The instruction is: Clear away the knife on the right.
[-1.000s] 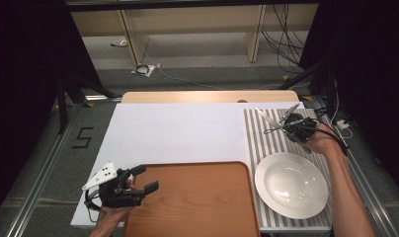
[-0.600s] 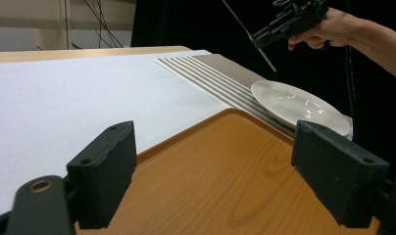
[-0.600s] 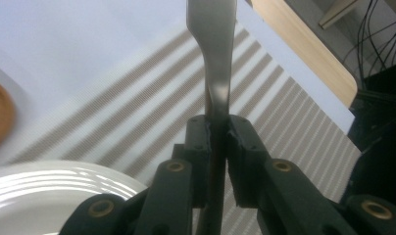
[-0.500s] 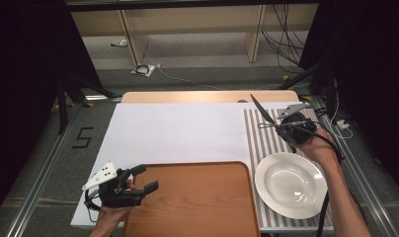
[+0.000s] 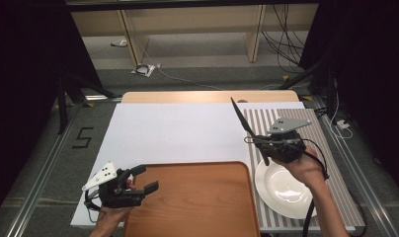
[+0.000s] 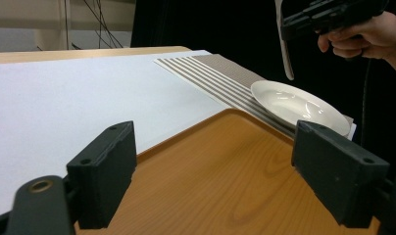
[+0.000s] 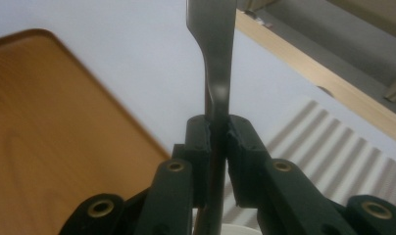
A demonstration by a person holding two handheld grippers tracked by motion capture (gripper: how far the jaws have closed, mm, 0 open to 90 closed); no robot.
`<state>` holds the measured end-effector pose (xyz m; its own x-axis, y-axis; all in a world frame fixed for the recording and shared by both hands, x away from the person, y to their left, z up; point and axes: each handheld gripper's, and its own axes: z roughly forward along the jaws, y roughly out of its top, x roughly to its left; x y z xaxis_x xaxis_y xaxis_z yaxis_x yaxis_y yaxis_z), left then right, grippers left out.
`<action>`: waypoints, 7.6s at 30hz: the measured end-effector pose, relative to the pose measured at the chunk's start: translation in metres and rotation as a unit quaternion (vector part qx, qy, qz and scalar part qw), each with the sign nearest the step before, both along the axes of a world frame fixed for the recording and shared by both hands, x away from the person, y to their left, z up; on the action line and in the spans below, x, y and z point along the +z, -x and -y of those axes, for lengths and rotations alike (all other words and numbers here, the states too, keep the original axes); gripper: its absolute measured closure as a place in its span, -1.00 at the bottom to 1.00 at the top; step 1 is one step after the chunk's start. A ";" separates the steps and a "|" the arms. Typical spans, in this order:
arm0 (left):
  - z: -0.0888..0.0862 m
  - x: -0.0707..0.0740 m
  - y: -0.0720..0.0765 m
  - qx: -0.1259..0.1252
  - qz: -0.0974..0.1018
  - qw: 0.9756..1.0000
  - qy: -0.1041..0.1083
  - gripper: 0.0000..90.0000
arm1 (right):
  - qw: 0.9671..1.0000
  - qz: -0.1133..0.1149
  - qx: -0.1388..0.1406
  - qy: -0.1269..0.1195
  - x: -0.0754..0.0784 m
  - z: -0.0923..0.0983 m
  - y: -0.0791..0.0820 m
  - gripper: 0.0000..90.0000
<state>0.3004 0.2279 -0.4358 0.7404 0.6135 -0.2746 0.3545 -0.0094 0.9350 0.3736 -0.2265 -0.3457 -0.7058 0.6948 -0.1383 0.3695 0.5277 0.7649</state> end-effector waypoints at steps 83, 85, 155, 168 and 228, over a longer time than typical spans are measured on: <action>-0.004 0.005 0.004 0.001 0.015 1.000 0.008 -0.62 | 0.967 -0.197 0.125 0.103 -0.081 -0.091 0.094 0.79; -0.004 0.005 0.004 0.002 0.015 1.000 0.008 -0.62 | 0.966 -0.196 0.127 0.111 -0.082 -0.093 0.094 0.79; -0.004 0.005 0.004 0.002 0.013 1.000 0.010 -0.62 | 0.966 -0.142 0.153 0.153 -0.116 -0.114 0.110 1.00; -0.004 0.005 0.004 0.002 0.013 1.000 0.009 -0.62 | 0.966 -0.138 0.136 0.172 -0.118 -0.107 0.104 1.00; -0.004 0.005 0.004 0.002 0.012 1.000 0.010 -0.62 | 0.997 -0.075 -0.009 -0.011 -0.092 -0.033 0.091 0.38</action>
